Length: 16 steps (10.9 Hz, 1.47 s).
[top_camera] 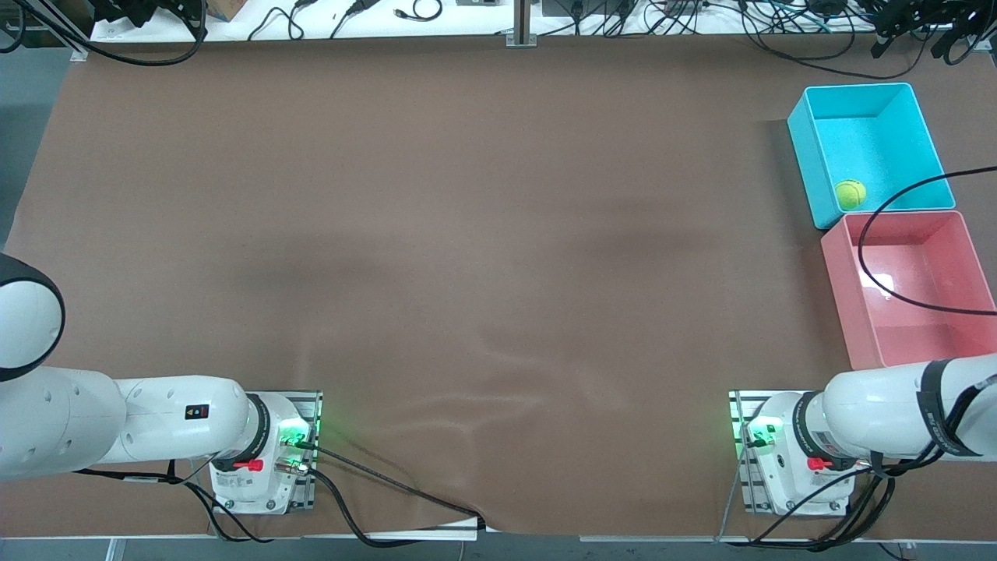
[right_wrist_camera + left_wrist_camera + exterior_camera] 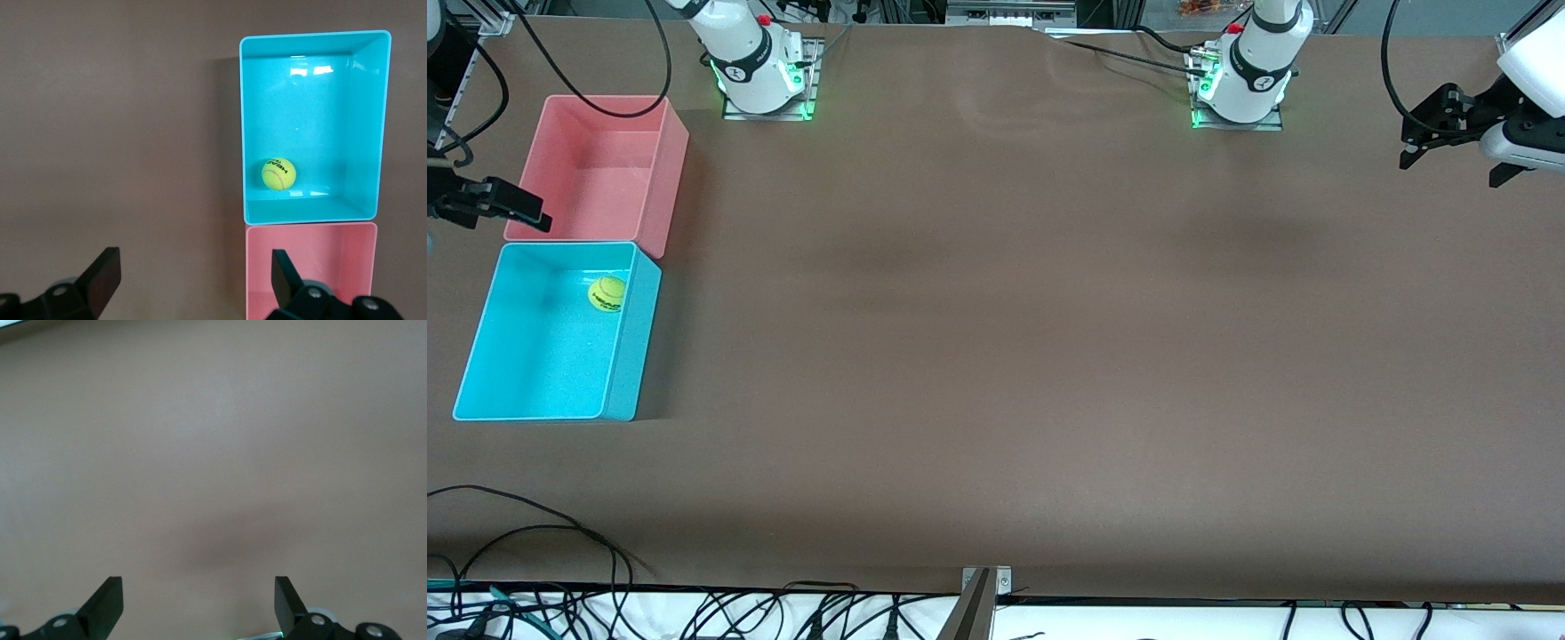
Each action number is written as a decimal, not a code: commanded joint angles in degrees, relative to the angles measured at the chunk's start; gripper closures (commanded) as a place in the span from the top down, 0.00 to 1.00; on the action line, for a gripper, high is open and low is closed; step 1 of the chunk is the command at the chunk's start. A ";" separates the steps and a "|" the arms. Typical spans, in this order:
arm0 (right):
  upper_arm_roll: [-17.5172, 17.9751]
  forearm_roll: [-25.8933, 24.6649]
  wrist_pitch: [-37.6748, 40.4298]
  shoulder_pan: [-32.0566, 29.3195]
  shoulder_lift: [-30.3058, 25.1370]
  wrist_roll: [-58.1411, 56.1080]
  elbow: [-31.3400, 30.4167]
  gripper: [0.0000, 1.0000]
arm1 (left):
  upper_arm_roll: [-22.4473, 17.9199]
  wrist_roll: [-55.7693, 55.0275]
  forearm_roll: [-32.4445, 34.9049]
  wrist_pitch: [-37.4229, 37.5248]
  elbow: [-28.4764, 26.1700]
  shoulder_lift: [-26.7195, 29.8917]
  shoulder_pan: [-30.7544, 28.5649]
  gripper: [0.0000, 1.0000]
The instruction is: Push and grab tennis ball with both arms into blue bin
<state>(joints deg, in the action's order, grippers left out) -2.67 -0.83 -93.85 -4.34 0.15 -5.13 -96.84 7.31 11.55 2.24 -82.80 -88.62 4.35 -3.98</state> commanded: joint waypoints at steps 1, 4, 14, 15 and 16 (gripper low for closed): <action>0.82 -1.45 -3.96 1.26 -3.84 -2.59 -4.05 1.00 | -0.46 -0.65 -0.04 1.15 1.87 -0.66 -0.50 1.00; 1.87 -0.67 -3.89 1.26 -3.58 -6.12 -2.22 1.00 | -0.46 -1.09 -0.13 1.06 1.87 -0.75 -0.51 1.00; 2.31 -0.40 2.70 1.26 -3.40 -11.31 1.56 1.00 | -0.72 -9.70 -3.56 1.06 3.10 -0.75 -1.03 1.00; 2.31 -0.22 2.62 1.26 -3.40 -10.18 1.75 1.00 | -0.64 -9.79 -3.04 1.06 3.10 -0.75 -0.86 1.00; 2.31 0.82 2.35 1.26 -3.31 -7.47 2.18 1.00 | -0.46 -9.79 -2.95 1.06 3.10 -0.75 -0.86 1.00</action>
<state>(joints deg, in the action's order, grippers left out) -0.71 -1.13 -92.69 -2.90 -2.89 -15.52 -96.28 6.48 2.48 -0.36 -82.80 -87.35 4.33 -4.57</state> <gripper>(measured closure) 0.000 0.000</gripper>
